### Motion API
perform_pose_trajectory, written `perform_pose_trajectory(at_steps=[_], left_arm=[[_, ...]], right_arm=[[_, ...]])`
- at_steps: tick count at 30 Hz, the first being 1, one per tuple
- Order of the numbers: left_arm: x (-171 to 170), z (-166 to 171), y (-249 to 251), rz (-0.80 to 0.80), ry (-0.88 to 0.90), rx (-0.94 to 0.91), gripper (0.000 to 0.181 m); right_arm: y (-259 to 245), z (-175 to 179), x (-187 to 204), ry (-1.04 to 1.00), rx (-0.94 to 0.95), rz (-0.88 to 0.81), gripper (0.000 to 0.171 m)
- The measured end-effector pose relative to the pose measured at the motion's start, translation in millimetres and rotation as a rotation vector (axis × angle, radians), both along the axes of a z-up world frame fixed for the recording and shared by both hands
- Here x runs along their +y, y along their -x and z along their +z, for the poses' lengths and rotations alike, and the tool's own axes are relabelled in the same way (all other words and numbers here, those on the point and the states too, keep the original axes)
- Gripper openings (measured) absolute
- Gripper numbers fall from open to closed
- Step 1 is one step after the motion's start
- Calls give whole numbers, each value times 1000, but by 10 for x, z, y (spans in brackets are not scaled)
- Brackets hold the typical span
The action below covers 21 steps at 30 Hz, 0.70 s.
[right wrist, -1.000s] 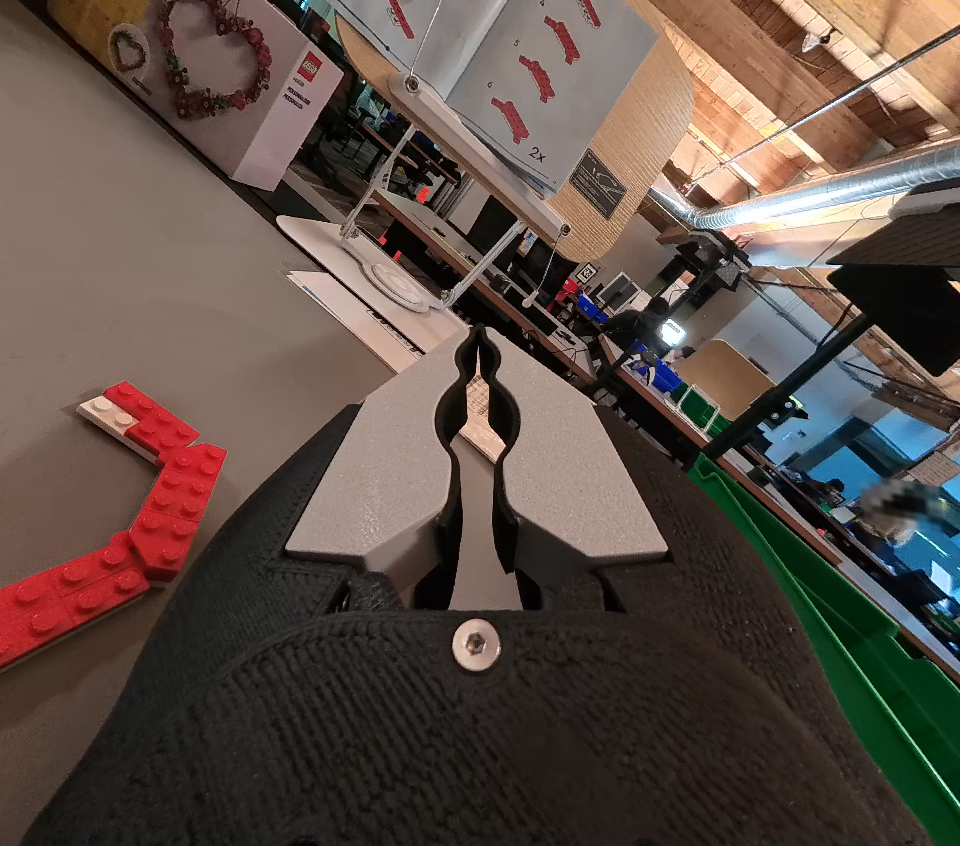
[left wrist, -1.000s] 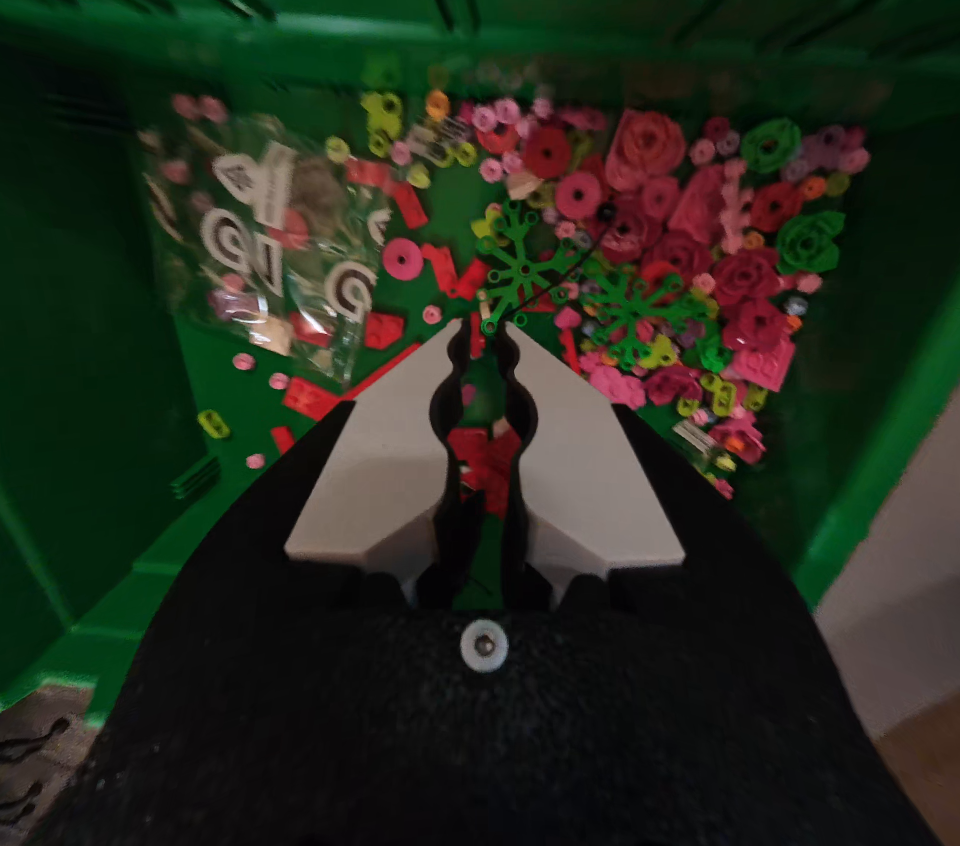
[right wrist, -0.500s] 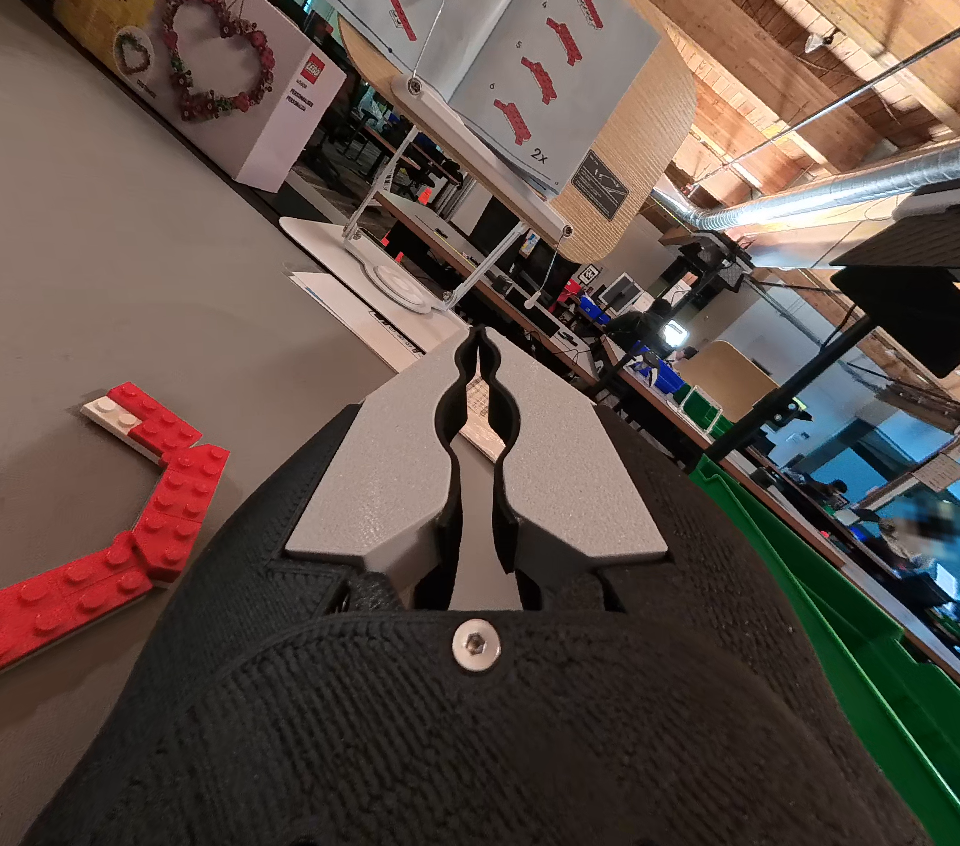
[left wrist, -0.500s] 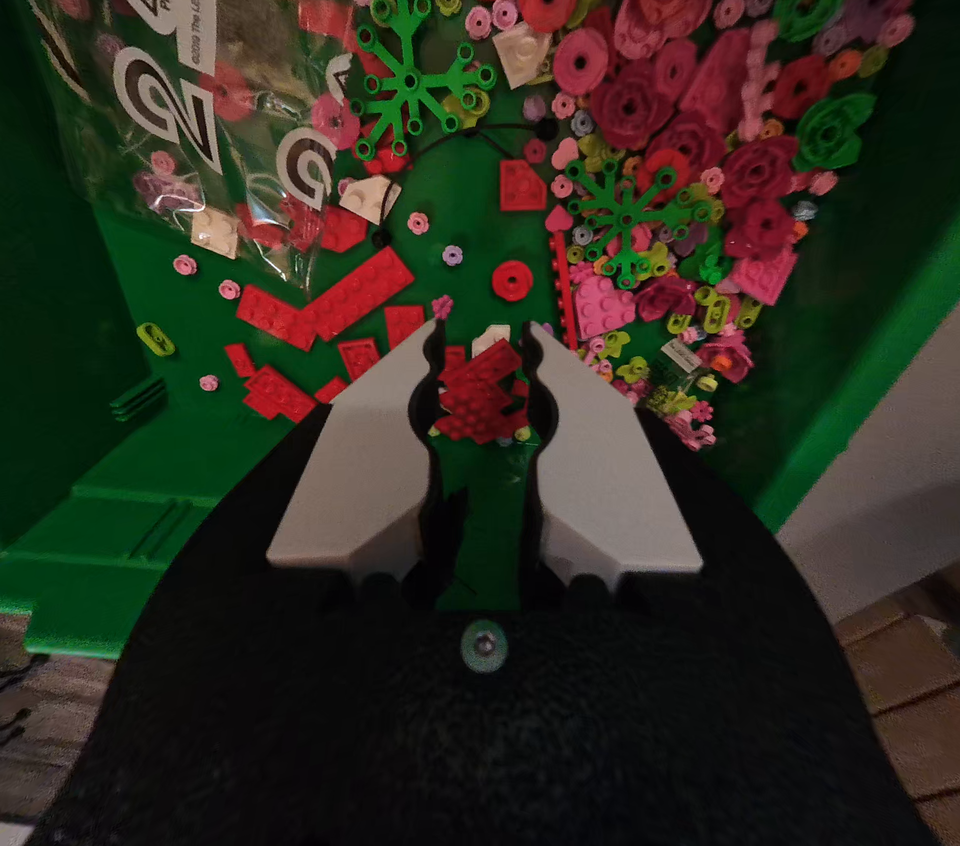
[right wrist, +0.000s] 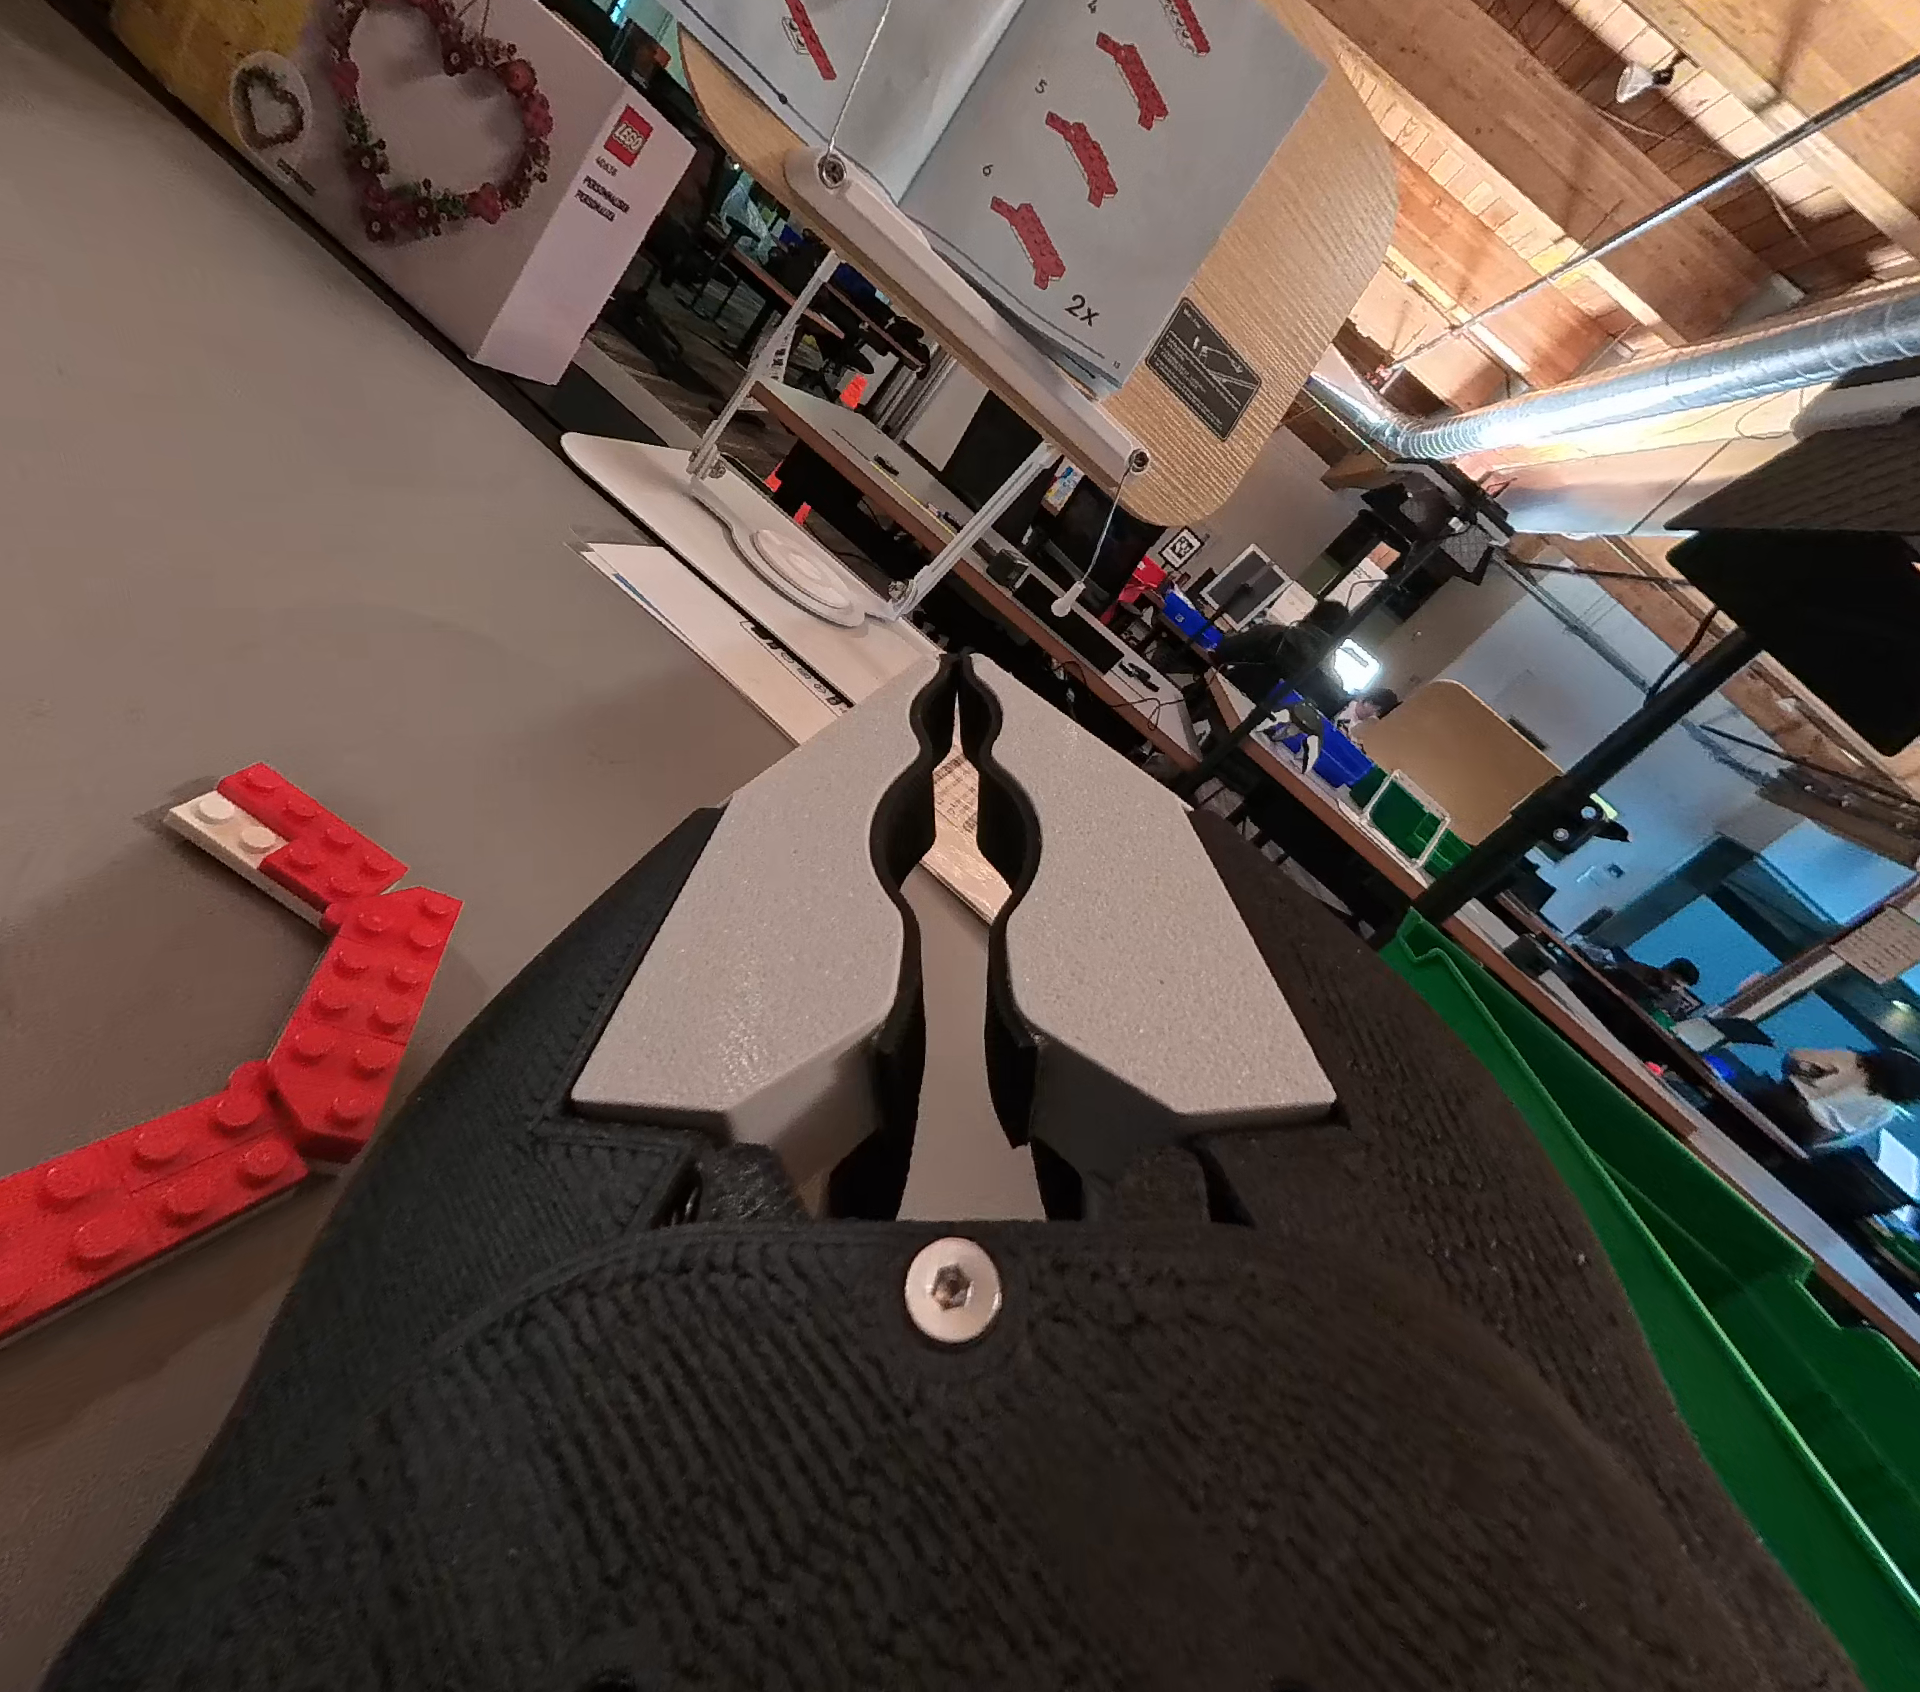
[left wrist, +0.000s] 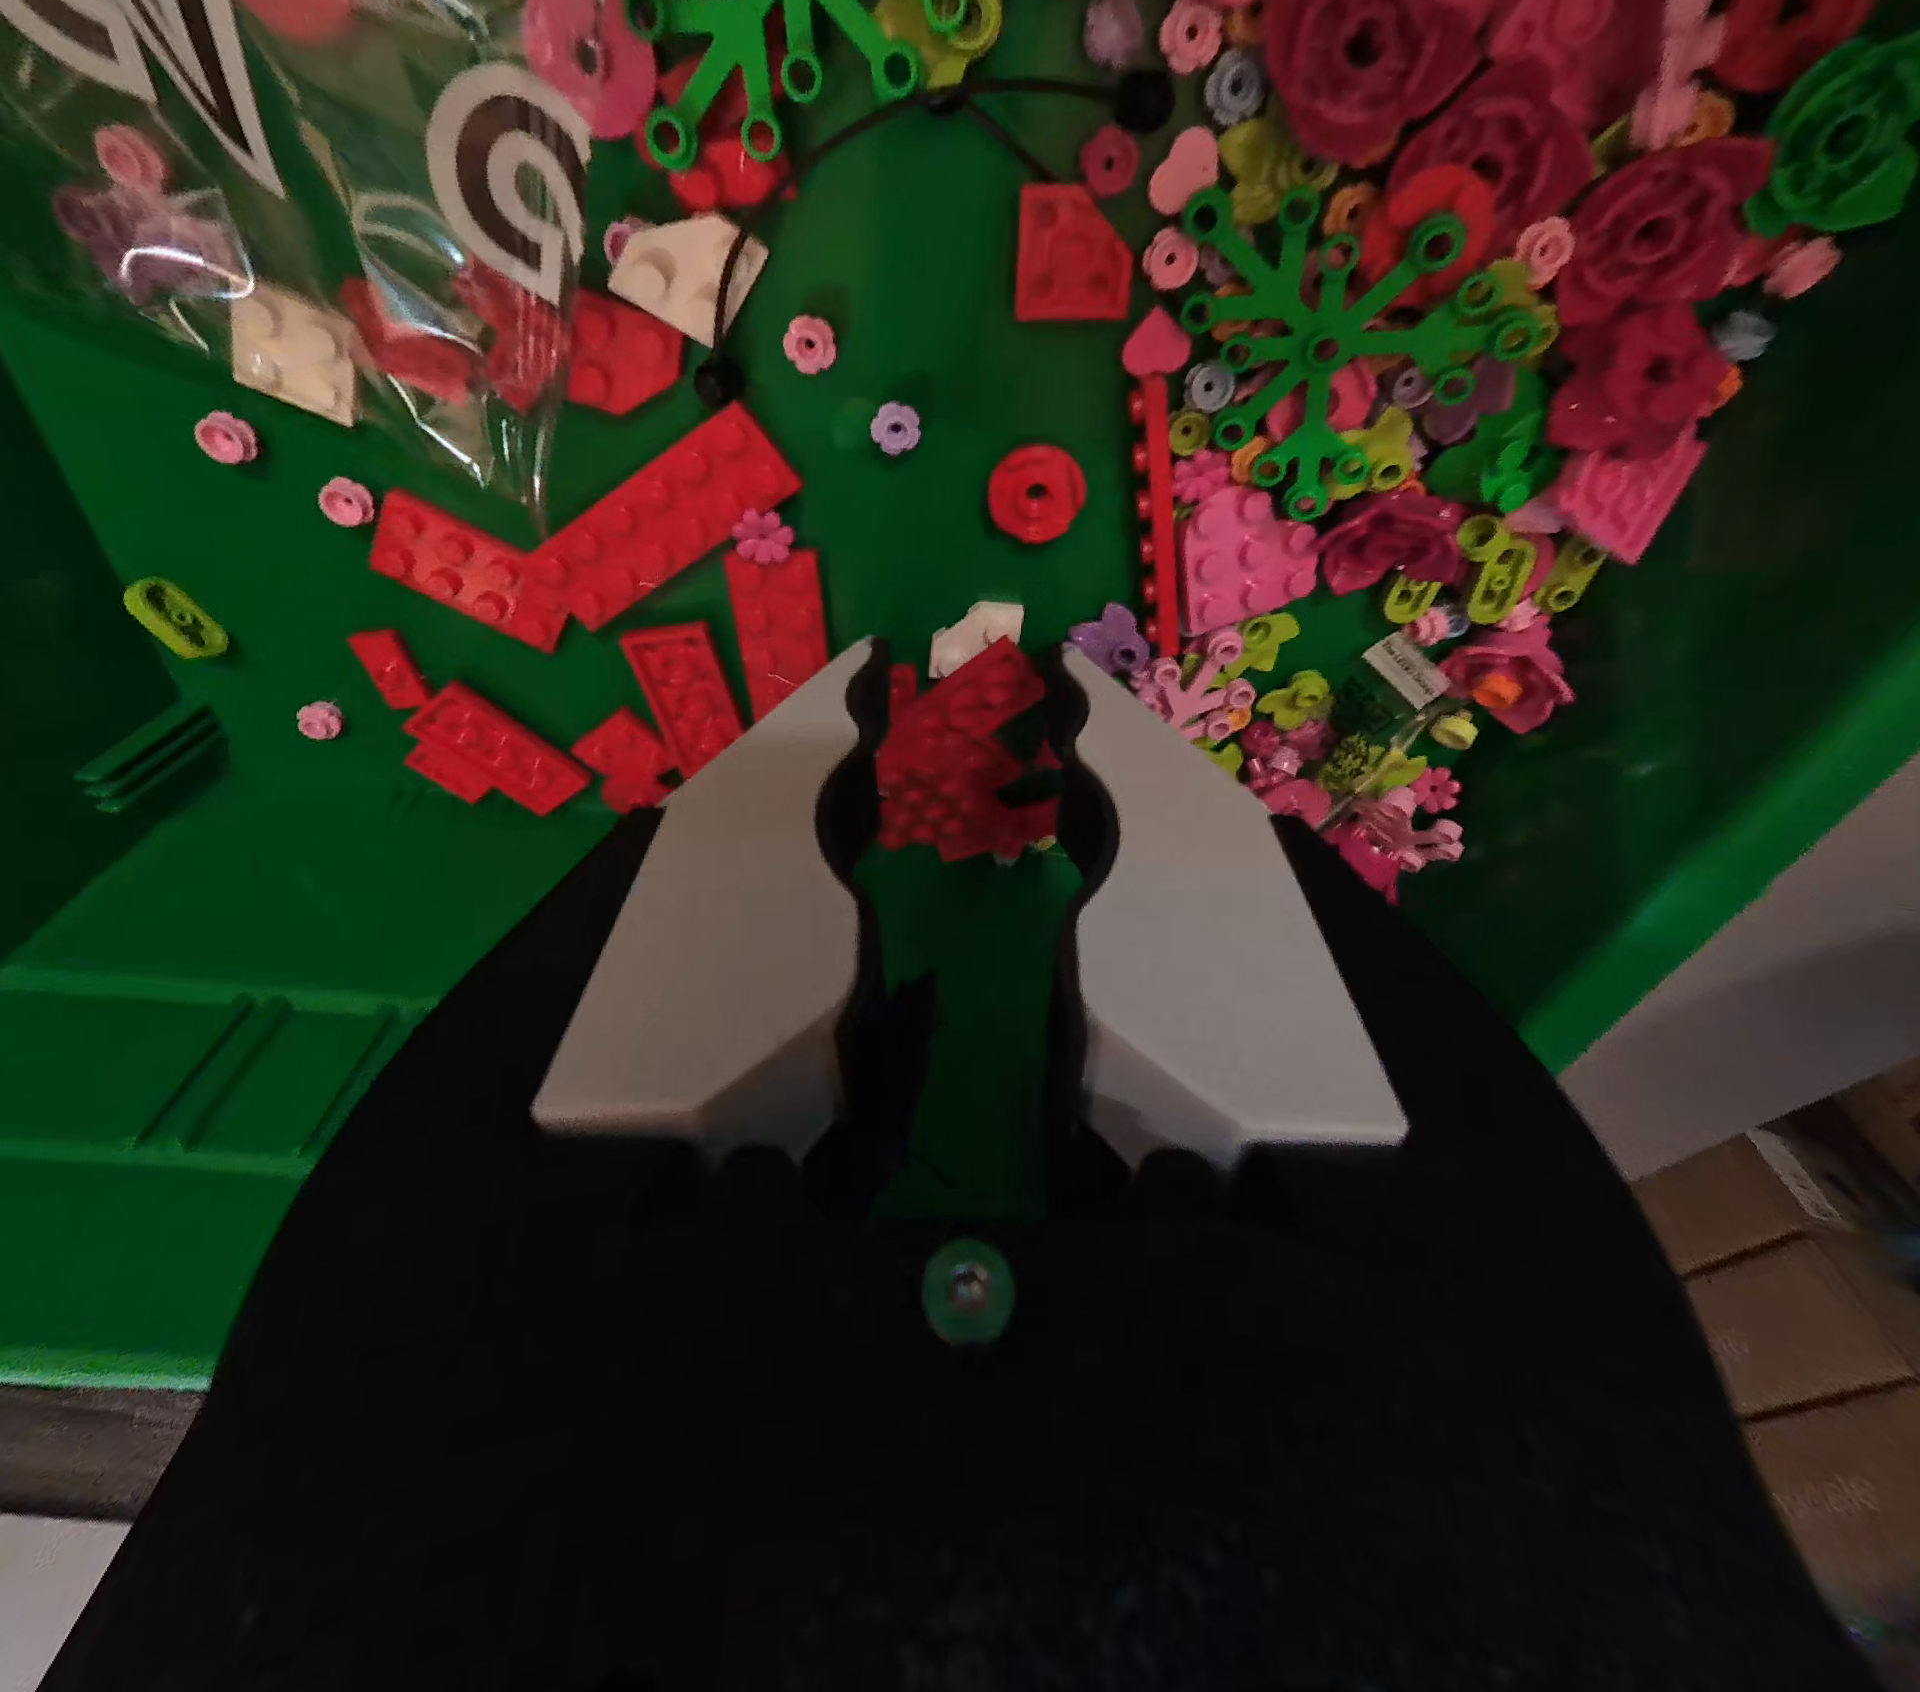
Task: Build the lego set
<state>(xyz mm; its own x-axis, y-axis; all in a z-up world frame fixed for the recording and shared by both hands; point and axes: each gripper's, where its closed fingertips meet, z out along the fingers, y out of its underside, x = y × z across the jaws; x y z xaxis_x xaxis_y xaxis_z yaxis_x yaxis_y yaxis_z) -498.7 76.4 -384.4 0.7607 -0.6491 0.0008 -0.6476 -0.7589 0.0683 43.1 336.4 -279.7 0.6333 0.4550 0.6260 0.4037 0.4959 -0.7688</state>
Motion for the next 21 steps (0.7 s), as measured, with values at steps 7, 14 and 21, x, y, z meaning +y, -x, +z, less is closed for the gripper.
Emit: perform_pose_trajectory(at_steps=[7,14,21], left_arm=[[8,-5,21,-11,-19,12,22],[92,32,-96,-92,-80,-20,16],[336,447,-307,-187,-294,-33,14]], right_arm=[[-2,2,0,2,4,2,0],[-2,3,2,4,8,4,0],[-13,16,7,11,26,9,0]])
